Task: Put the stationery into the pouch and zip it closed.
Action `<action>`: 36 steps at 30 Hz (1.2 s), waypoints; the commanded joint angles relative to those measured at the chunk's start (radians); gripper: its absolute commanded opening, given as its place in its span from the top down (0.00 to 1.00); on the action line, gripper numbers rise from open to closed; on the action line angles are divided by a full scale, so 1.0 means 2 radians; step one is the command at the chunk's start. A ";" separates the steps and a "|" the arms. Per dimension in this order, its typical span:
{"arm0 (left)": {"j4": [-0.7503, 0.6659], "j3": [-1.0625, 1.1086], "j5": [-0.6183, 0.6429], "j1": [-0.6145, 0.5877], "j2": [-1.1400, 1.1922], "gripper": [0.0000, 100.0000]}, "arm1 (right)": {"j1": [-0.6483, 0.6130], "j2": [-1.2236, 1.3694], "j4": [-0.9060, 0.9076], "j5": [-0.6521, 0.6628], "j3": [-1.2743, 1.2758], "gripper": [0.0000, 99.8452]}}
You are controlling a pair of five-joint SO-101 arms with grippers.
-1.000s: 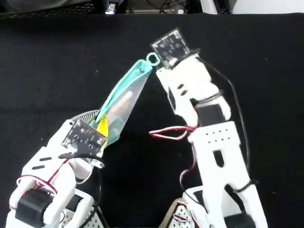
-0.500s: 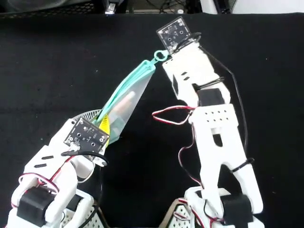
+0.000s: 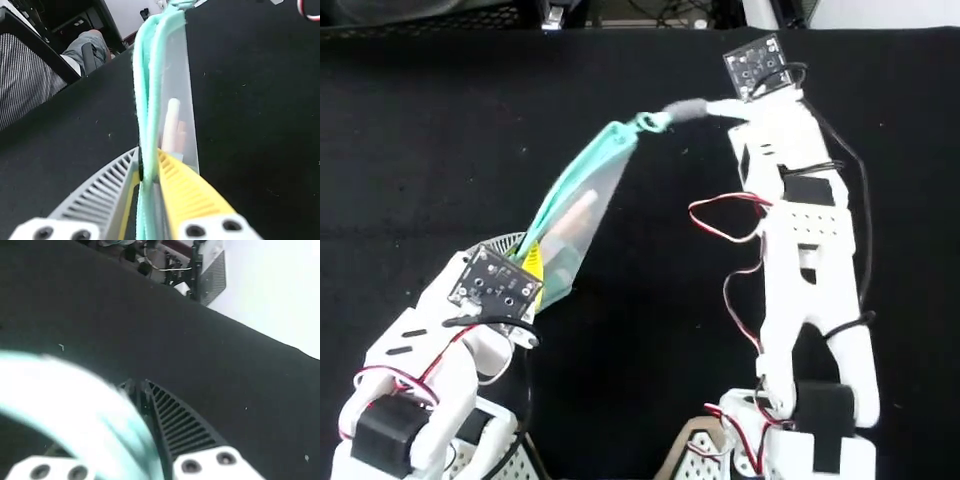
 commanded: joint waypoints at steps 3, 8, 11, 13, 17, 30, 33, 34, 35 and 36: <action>0.010 0.020 0.004 -0.004 0.002 0.97 | -0.023 -0.053 0.034 -0.001 -0.008 0.99; 0.009 0.020 0.004 -0.004 0.002 0.97 | -0.087 -0.112 0.158 0.000 -0.009 0.82; 0.009 0.020 0.004 -0.004 0.002 0.97 | -0.117 -0.161 0.228 -0.001 -0.009 0.66; 0.009 0.016 0.005 -0.005 0.002 0.97 | -0.129 -0.198 0.261 -0.002 -0.009 0.65; 0.008 -0.009 0.005 -0.040 0.002 0.97 | -0.135 -0.277 0.298 -0.024 -0.009 0.73; 0.008 -0.141 0.003 -0.203 0.002 0.97 | -0.132 -0.422 0.330 -0.071 0.104 0.90; 0.005 -0.155 -0.023 -0.230 0.002 0.97 | -0.131 -0.458 0.327 -0.072 0.179 0.99; 0.005 -0.161 -0.044 -0.238 0.002 0.97 | -0.131 -0.474 0.326 -0.073 0.204 0.98; 0.006 -0.168 -0.067 -0.249 0.002 0.97 | -0.131 -0.491 0.326 -0.074 0.227 0.98; 0.008 -0.172 -0.083 -0.260 0.002 0.97 | -0.131 -0.511 0.326 -0.074 0.250 0.99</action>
